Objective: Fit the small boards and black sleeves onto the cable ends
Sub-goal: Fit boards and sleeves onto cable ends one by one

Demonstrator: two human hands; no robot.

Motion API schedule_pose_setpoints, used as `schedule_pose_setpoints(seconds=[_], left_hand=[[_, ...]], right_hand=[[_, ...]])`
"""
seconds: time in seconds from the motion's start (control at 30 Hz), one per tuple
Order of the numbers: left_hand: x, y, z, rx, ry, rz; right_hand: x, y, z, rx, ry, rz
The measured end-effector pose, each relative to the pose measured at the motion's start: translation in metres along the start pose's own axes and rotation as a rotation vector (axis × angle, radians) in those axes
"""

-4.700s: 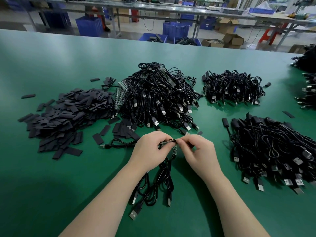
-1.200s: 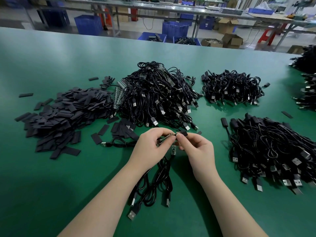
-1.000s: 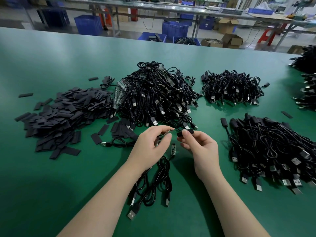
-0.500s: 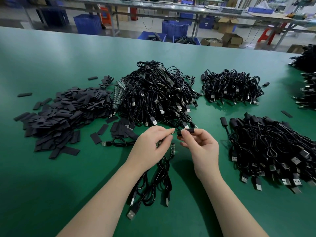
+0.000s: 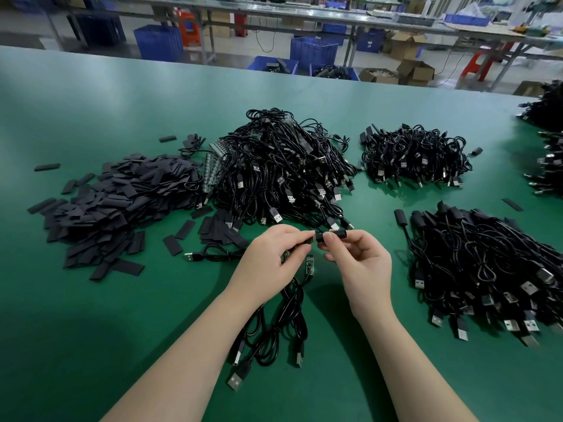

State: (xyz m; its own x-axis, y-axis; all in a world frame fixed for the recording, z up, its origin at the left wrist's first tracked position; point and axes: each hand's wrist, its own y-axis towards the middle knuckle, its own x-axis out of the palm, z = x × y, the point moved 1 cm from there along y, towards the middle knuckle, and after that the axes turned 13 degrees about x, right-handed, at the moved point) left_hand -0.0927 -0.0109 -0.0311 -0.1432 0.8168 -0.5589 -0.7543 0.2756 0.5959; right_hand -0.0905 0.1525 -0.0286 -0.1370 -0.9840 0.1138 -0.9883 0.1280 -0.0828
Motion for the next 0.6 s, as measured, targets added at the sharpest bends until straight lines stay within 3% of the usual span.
schedule_pose_setpoints(seconds=[0.6], left_hand=[[0.0018, -0.0005, -0.0001, -0.004, -0.038, 0.012]], right_hand=[[0.0016, -0.0029, -0.0009, -0.081, -0.049, 0.018]])
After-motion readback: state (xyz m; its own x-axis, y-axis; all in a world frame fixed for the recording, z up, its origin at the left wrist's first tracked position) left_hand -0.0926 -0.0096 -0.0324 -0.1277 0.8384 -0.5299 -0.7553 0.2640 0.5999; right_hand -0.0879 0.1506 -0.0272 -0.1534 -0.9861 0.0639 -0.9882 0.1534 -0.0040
